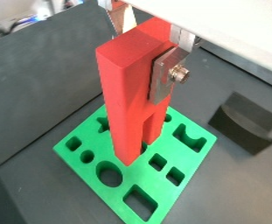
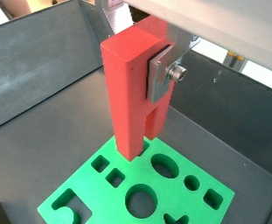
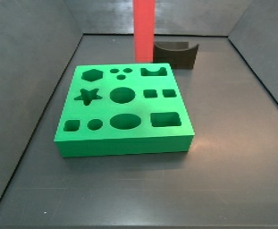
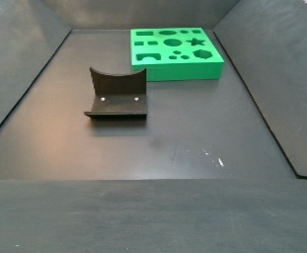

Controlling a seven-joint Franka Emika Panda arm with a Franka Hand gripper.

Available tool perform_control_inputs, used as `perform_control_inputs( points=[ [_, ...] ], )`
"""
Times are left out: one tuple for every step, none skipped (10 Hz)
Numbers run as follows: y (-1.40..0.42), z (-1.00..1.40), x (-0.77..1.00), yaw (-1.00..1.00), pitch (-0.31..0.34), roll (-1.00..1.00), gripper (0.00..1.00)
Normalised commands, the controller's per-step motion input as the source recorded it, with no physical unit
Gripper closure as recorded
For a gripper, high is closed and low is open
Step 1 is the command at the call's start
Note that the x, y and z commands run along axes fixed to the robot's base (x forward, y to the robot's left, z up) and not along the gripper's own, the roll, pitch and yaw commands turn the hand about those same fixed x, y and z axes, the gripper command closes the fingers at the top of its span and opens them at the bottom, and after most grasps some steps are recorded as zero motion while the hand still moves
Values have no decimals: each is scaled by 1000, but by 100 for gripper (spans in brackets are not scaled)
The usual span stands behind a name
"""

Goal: Insert the double-square object.

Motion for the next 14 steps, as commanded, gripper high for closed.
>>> perform_control_inputs(
  points=[
    [71,-540,374,-846,0,89,100],
    [126,-494,423,-809,0,57,100],
    [154,-466,449,-789,0,39,100],
    [171,-400,369,-849,0,0,100],
    [137,-320,234,-931,0,0,100],
    [126,-303,214,-943,0,0,100],
    [126,-297,217,-943,0,0,100],
    [109,-197,237,-926,0,-30,100],
    [100,-40,306,-869,0,-94,100],
    [97,-54,300,-869,0,-83,100],
    [140,-140,260,-891,0,-14,100],
    [97,-200,146,-971,0,0,100],
    [0,-277,0,-1000,0,17,100],
    [0,-317,0,-1000,0,30,100]
  ],
)
